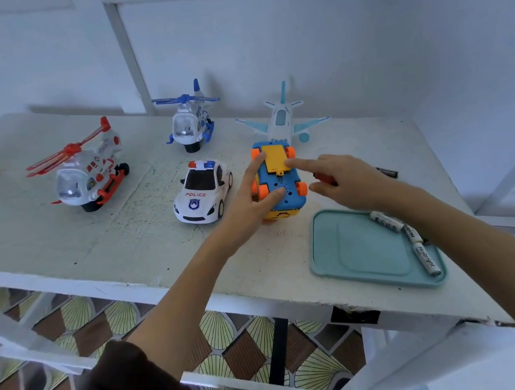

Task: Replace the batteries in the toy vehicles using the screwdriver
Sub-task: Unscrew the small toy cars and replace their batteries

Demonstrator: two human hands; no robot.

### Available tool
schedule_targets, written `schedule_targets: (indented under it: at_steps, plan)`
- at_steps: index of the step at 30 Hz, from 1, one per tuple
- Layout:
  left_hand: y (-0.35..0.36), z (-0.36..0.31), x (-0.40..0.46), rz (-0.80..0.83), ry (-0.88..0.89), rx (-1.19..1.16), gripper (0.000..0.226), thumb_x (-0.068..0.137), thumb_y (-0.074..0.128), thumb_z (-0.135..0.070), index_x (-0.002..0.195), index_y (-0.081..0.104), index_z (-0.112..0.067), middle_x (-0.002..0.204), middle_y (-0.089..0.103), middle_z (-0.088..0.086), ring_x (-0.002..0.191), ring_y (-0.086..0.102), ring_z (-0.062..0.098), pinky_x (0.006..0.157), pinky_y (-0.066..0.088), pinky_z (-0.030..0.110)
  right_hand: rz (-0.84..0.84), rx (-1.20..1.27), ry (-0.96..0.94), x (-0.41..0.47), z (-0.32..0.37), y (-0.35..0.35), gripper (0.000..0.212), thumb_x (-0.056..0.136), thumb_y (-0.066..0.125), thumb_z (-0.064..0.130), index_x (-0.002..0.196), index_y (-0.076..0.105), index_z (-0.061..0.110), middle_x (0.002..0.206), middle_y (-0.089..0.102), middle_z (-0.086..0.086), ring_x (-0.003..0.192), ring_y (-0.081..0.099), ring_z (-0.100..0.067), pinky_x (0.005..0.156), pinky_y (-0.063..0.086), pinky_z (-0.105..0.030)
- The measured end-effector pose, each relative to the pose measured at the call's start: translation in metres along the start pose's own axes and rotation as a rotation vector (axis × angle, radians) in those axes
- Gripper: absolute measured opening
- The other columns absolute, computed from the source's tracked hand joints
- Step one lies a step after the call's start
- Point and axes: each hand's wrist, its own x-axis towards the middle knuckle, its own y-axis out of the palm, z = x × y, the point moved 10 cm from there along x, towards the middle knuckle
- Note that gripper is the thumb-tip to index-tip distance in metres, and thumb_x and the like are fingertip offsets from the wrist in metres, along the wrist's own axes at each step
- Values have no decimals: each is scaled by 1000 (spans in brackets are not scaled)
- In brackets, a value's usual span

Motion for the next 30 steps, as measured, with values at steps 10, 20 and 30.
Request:
schedule_targets:
  at_steps: [10, 20, 30]
  plan:
    - [-15, 1, 6, 37, -10, 182, 69, 93, 57, -27, 147, 16, -42, 146, 38, -2, 116, 55, 18, 92, 52, 33, 2, 124, -10, -6, 5, -5, 49, 96, 40, 11, 140, 35, 32, 75, 50, 1, 64, 41, -6, 65, 34, -21]
    - [-26, -9, 23, -35, 65, 272, 70, 94, 57, -22, 148, 15, -36, 142, 40, 0, 106, 55, 13, 65, 51, 8, 59, 256, 91, -43, -14, 1, 48, 95, 44, 12, 136, 40, 36, 113, 64, -7, 49, 42, 3, 56, 36, -7]
    - [-30, -19, 29, -63, 122, 315, 70, 94, 57, -17, 150, 16, -29, 144, 39, -2, 107, 52, 8, 72, 51, 11, 254, 220, 109, -62, -14, 33, 47, 97, 42, 14, 138, 38, 36, 62, 44, 15, 49, 38, -2, 54, 33, -8]
